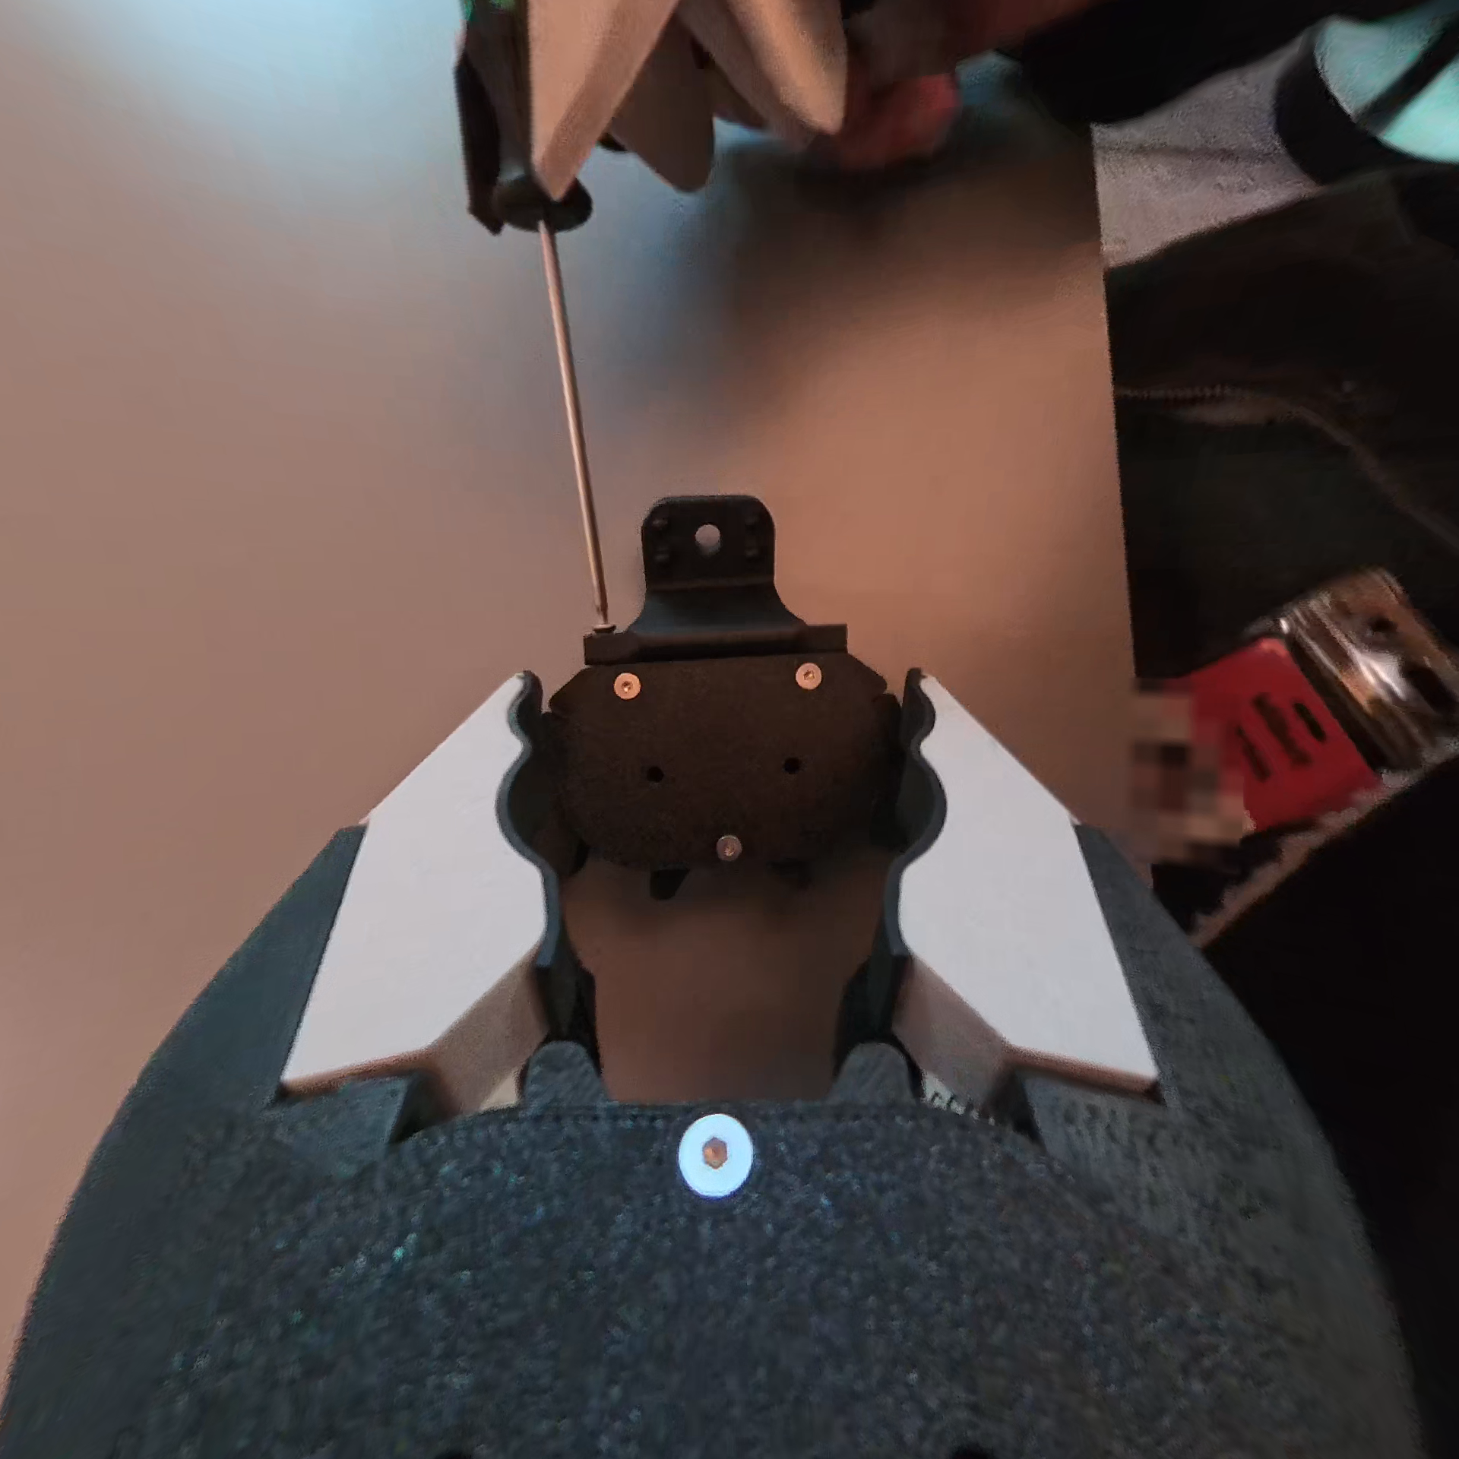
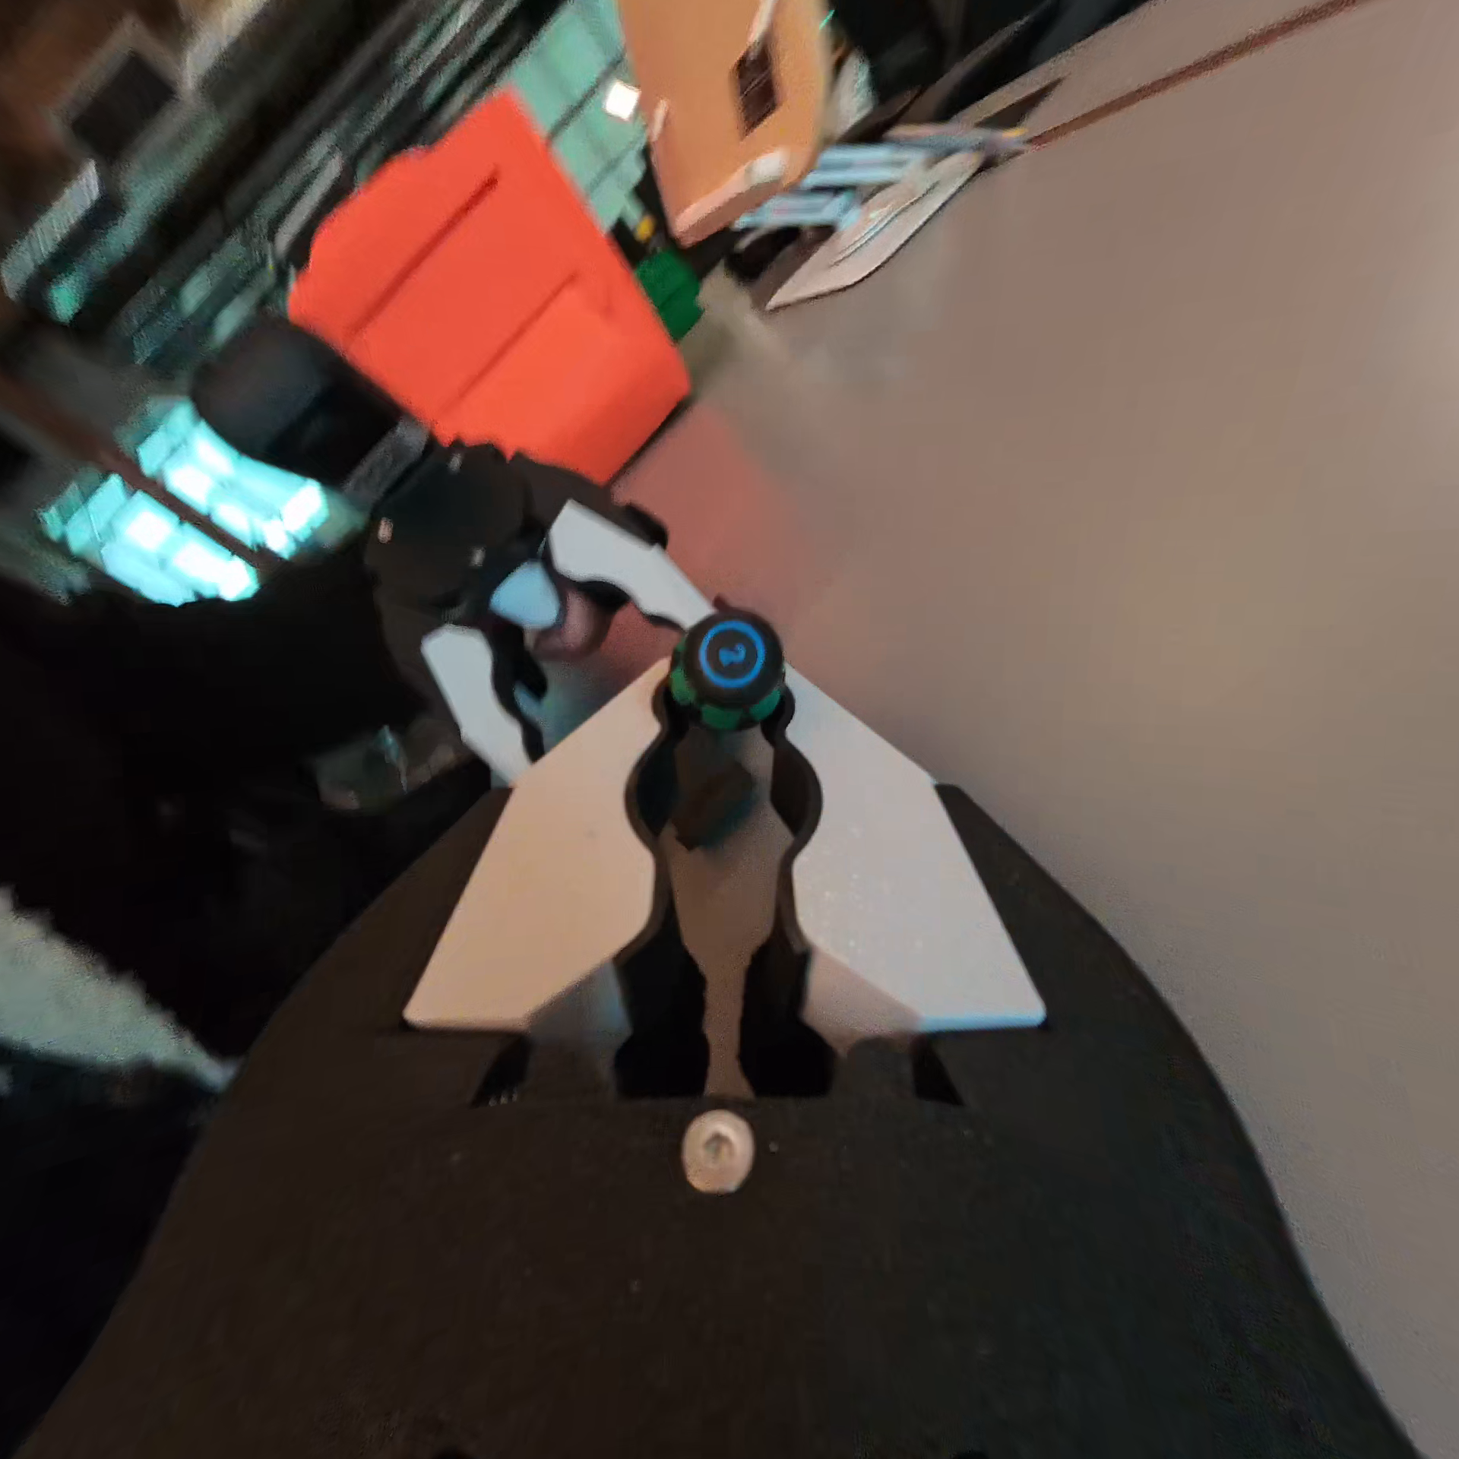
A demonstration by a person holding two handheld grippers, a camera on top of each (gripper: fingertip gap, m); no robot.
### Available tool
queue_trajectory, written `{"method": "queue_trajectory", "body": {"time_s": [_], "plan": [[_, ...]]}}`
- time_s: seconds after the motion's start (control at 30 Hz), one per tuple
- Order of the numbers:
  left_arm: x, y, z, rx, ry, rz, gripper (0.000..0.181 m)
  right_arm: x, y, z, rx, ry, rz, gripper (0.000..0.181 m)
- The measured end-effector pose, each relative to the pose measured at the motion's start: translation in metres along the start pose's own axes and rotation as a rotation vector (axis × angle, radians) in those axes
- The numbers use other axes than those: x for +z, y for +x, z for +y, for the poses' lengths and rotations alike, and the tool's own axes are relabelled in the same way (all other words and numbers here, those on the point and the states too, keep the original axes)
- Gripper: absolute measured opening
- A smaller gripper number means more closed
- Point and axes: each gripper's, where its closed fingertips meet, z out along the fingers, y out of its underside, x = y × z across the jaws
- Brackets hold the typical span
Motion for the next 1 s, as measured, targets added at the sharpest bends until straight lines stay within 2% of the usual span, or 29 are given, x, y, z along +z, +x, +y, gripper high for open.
{"method": "queue_trajectory", "body": {"time_s": [0.1, 0.3, 0.47, 0.57, 0.7, 0.87, 1.0], "plan": [[-0.009, 0.005, 0.010, 0.049, -0.001, 0.049, 0.091, 0.003, -0.016, 0.016, -0.257, -0.158, -0.065, 0.017], [-0.015, 0.006, 0.016, 0.063, 0.019, 0.072, 0.091, 0.002, -0.015, 0.035, -0.862, -0.389, -0.035, 0.016], [-0.015, 0.006, 0.016, 0.062, 0.030, 0.074, 0.091, 0.000, -0.010, 0.035, -1.271, -0.451, 0.032, 0.014], [-0.015, 0.006, 0.016, 0.056, 0.035, 0.077, 0.091, -0.004, 0.004, 0.033, -1.593, -0.496, 0.143, 0.014], [-0.016, 0.007, 0.016, 0.062, 0.039, 0.083, 0.091, -0.004, 0.011, 0.018, -2.024, -0.470, 0.258, 0.016], [-0.015, 0.010, 0.016, 0.062, 0.022, 0.099, 0.089, 0.002, 0.012, 0.000, -2.332, -0.372, 0.331, 0.015], [-0.016, 0.010, 0.013, 0.015, 0.020, 0.127, 0.087, 0.002, 0.016, 0.002, -2.276, -0.376, 0.319, 0.015]]}}
